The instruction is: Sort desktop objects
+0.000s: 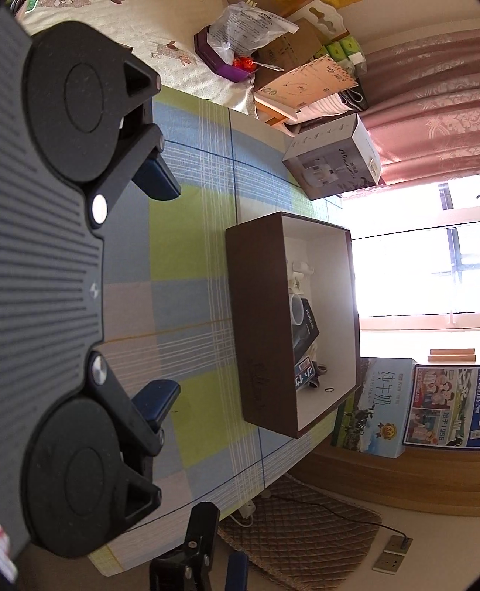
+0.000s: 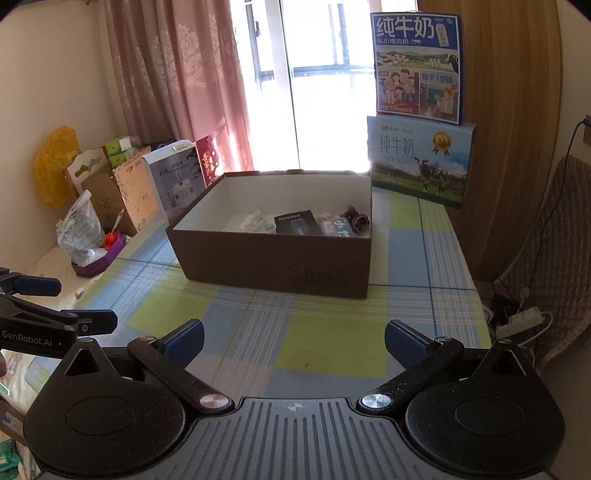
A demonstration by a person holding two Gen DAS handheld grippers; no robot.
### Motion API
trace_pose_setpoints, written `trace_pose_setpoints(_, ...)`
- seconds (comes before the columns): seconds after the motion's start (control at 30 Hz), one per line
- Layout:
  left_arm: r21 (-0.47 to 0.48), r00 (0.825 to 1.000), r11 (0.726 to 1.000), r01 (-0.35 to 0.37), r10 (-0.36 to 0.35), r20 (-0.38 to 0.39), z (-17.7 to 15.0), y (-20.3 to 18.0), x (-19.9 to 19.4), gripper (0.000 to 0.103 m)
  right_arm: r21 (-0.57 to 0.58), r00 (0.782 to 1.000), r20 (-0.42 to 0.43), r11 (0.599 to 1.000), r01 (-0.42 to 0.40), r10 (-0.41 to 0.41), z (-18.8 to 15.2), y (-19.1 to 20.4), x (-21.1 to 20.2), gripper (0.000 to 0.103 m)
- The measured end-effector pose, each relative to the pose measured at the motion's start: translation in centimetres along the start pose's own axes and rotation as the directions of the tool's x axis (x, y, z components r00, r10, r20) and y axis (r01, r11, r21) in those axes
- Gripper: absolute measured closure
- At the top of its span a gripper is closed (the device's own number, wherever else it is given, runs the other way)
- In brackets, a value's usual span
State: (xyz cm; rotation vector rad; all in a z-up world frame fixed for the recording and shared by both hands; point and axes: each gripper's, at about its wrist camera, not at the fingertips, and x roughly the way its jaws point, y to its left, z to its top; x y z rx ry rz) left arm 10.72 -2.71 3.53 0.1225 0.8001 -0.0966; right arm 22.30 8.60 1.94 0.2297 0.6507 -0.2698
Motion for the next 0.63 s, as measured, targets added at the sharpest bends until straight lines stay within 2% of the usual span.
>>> trace_pose_setpoints(0.63, 0.015, 0.999, 1.0, -0.012, 0.013, -0.049, -0.9, 0.0, 1.0, 0.001, -0.007, 0.998, -0.052, 1.0, -0.029, 0.029, -0.6, 0.1, 1.6, 0.002)
